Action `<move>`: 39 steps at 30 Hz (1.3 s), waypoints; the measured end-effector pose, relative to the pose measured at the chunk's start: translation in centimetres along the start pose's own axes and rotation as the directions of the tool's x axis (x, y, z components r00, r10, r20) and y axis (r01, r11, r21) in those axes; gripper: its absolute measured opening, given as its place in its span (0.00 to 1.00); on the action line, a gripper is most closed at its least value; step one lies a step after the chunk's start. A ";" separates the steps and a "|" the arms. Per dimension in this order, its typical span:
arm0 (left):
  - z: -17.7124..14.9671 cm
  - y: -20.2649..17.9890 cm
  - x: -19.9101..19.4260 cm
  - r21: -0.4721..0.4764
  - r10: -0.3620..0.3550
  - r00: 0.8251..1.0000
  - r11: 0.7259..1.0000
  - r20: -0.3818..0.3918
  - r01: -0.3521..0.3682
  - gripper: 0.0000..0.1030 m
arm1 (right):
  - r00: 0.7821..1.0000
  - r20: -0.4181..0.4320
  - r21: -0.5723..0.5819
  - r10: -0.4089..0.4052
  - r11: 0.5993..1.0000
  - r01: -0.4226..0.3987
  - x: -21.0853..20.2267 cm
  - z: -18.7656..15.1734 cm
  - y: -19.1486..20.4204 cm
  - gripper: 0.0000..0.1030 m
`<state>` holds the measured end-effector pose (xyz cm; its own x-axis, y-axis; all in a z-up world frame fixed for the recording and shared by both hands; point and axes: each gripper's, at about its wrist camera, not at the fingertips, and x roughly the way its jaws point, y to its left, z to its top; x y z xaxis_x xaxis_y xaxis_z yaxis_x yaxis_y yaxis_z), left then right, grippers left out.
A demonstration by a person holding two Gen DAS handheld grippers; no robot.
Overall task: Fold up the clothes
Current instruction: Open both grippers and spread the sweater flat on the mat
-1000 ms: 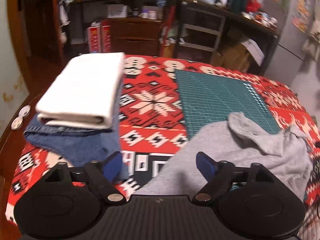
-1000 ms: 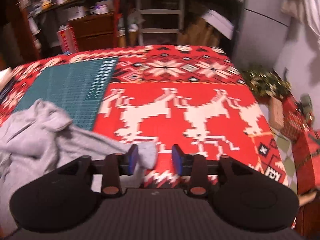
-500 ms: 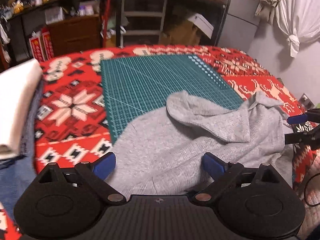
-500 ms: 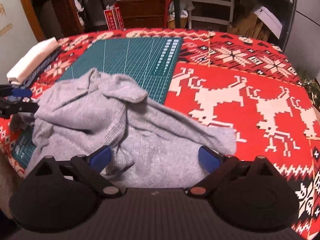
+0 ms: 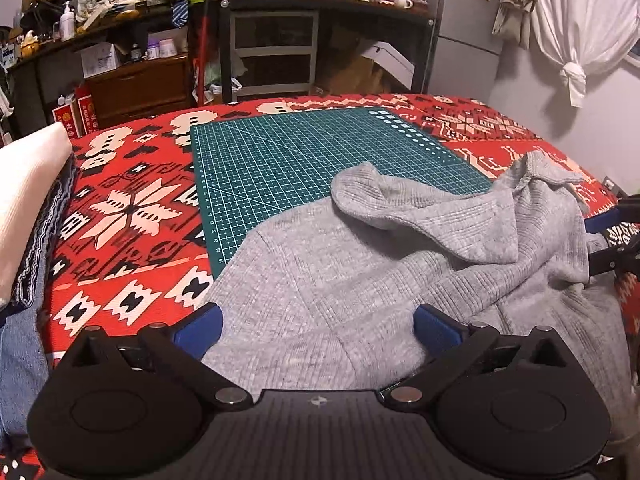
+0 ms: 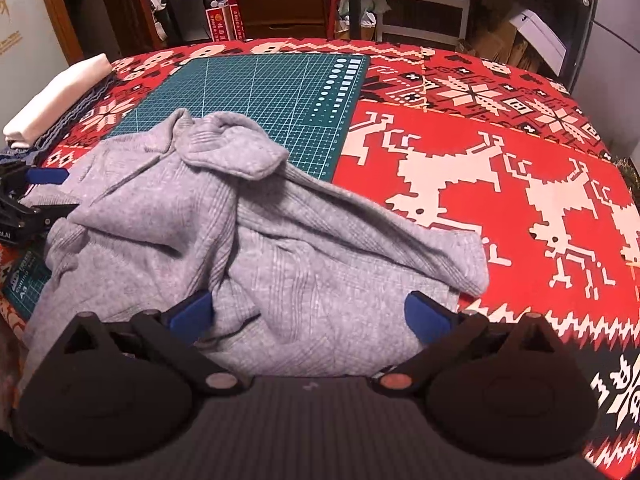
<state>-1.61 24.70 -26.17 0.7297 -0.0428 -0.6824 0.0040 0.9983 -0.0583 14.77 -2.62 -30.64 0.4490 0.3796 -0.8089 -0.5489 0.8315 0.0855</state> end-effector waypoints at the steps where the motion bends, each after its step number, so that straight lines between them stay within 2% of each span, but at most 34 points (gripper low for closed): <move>1: 0.0 0.0 0.0 -0.002 0.003 1.000 1.000 0.001 -0.003 1.00 | 1.000 0.001 0.000 -0.003 1.000 0.003 0.0 0.0 0.1 1.00; 9: -0.6 -0.1 -0.1 0.005 0.004 0.999 1.000 0.037 -0.005 1.00 | 0.999 0.026 0.033 -0.030 0.999 0.029 -0.2 -0.5 0.3 1.00; 16: 0.9 0.6 0.0 0.001 -0.030 0.998 1.000 -0.052 0.030 0.98 | 0.998 0.063 0.002 -0.029 1.000 0.029 -0.6 -1.5 0.5 1.00; 18: 1.1 1.0 -0.3 -0.010 -0.048 0.997 0.999 -0.067 0.048 0.92 | 0.998 0.059 0.000 -0.031 1.000 0.031 -0.5 -1.4 0.6 1.00; 20: 1.6 1.4 -0.8 -0.005 -0.065 0.995 0.998 -0.077 0.065 0.81 | 0.999 0.047 -0.001 -0.021 1.000 0.021 -0.5 -1.3 0.5 1.00; 22: 2.1 1.7 -1.4 0.000 -0.082 0.993 0.997 -0.087 0.083 0.74 | 0.999 0.042 0.013 -0.011 1.000 0.010 -0.7 -1.1 0.2 1.00; 27: 4.5 2.4 -2.5 0.042 -0.128 0.988 0.990 -0.084 0.132 0.67 | 0.998 0.058 0.032 0.010 0.999 -0.012 -2.3 -0.8 -0.8 0.99; 30: 6.8 2.6 -2.3 0.085 -0.139 0.988 0.986 -0.062 0.144 0.58 | 0.997 0.074 0.043 0.008 0.999 -0.011 -3.6 -0.6 -1.4 0.99; 32: 8.3 2.6 -1.2 0.117 -0.148 0.988 0.981 -0.049 0.153 0.52 | 0.996 0.085 0.039 -0.006 0.999 0.003 -4.3 -0.3 -1.9 0.97; 34: 9.6 2.3 0.3 0.157 -0.174 0.984 0.971 -0.048 0.179 0.45 | 0.996 0.090 0.040 -0.018 0.999 0.015 -4.8 -0.1 -2.5 0.88; 36: 10.4 2.1 2.1 0.211 -0.210 0.976 0.953 -0.056 0.217 0.42 | 0.995 0.093 0.051 -0.031 0.998 0.027 -5.1 0.2 -3.2 0.86; 39: 10.9 1.2 5.1 0.275 -0.223 0.968 0.929 -0.114 0.246 0.37 | 0.994 0.098 0.063 -0.046 0.997 0.040 -5.4 0.3 -3.9 0.85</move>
<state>9.62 26.07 -21.77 0.6273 -0.2682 -0.7311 0.3718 0.9281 -0.0215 14.72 -7.79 -26.38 0.5408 0.3785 -0.7511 -0.4847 0.8701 0.0895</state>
